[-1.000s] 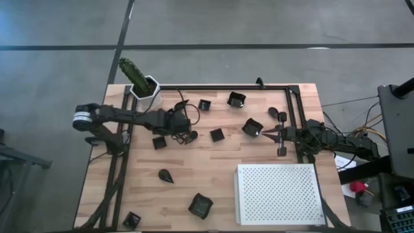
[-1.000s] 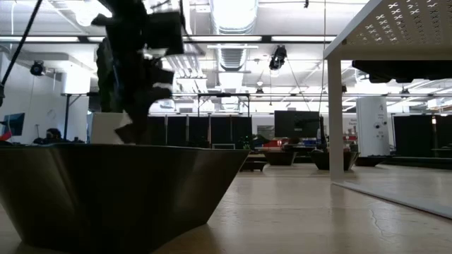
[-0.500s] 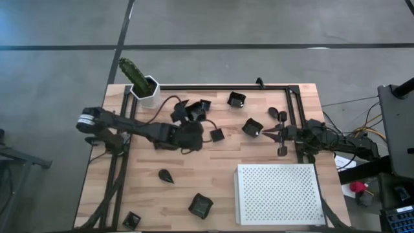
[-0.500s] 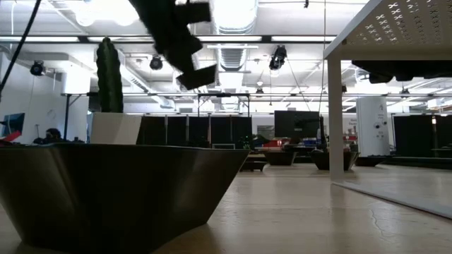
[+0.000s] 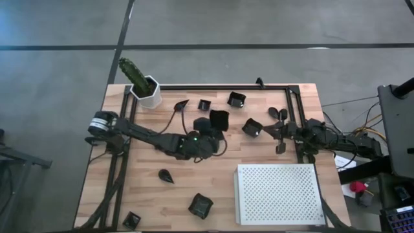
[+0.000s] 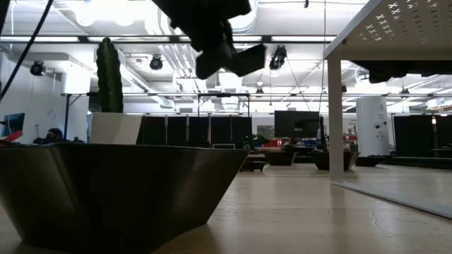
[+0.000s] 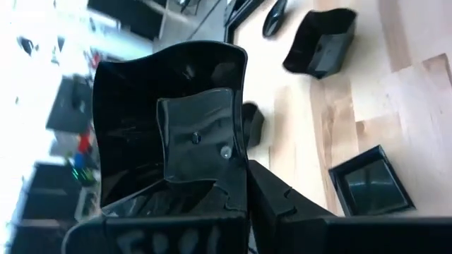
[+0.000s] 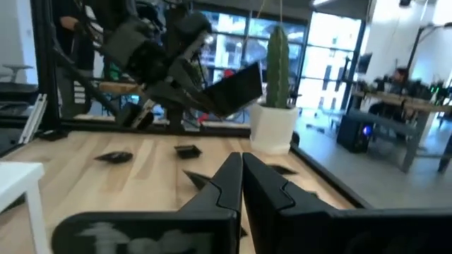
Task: Pick & Place Mini shaped plates
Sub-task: Put the distorted square plate on the shelf
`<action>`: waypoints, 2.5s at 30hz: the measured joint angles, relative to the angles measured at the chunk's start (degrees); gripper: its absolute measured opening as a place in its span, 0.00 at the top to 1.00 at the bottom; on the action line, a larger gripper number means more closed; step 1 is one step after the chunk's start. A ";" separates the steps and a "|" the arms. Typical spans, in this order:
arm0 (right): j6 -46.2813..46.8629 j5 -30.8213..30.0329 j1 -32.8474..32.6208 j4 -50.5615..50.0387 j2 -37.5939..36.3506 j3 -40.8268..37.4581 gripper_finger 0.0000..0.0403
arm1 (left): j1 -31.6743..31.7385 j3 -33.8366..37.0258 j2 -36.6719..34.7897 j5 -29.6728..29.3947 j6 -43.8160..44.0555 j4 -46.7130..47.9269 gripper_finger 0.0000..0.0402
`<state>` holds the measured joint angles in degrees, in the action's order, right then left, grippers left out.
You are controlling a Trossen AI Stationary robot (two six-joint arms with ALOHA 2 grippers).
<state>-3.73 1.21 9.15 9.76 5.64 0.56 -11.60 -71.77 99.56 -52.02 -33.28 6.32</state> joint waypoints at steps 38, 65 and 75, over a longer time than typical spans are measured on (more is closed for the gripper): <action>-6.38 -3.94 -0.34 -5.30 46.78 30.83 0.83 | 1.11 -4.85 7.53 -1.94 -18.69 3.40 1.00; -12.67 -8.67 -0.37 -5.32 62.47 41.33 0.77 | 2.87 -4.83 7.49 -1.43 -17.84 6.23 1.00; -11.54 -11.19 -0.31 -6.65 62.37 41.31 0.75 | 2.34 -4.86 7.46 -2.07 -17.88 6.19 1.00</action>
<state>-15.27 -9.98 8.84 3.11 68.01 41.87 -9.26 -76.62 107.02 -54.09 -51.16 12.51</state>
